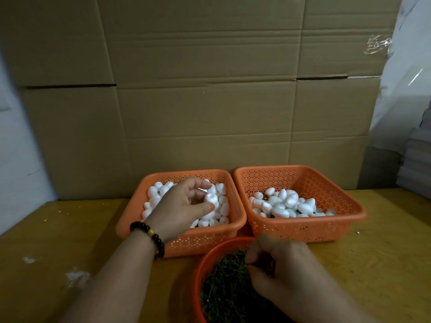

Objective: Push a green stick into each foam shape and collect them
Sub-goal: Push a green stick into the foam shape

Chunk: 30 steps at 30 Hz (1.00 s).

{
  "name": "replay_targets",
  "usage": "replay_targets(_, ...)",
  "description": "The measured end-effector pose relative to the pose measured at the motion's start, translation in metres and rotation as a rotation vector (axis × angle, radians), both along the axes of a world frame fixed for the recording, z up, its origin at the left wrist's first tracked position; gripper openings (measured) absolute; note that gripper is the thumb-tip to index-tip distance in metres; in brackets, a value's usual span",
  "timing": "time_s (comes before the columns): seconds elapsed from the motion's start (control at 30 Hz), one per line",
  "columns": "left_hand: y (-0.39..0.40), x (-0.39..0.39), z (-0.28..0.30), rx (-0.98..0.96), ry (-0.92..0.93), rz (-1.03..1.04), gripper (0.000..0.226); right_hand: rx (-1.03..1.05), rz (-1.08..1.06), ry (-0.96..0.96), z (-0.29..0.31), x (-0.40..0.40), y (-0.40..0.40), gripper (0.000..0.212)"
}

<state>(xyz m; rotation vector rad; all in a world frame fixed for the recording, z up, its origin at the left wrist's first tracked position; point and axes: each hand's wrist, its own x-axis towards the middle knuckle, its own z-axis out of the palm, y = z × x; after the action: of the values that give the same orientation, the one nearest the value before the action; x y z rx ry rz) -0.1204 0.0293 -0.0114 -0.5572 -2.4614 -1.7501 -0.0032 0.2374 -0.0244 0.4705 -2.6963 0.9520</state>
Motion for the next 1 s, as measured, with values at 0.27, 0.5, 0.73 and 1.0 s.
replay_targets(0.27, 0.023, 0.039, -0.011, 0.261, 0.075, -0.072, 0.027, -0.366, 0.005, 0.058, -0.002, -0.003, 0.001, 0.027)
replay_targets(0.5, 0.033, 0.056, -0.004, 0.347, 0.082, -0.164, 0.026, -0.655, 0.014, 0.067, 0.002, -0.006, 0.002, 0.012)
replay_targets(0.73, 0.036, 0.064, 0.0, 0.392, -0.017, -0.21, 0.027, -0.739, 0.024, 0.059, 0.002, -0.007, 0.0, 0.022)
replay_targets(1.0, 0.04, 0.066, -0.002, 0.693, -0.355, -0.331, 0.022, -0.884, 0.059, 0.025, 0.003, -0.007, 0.0, 0.026)
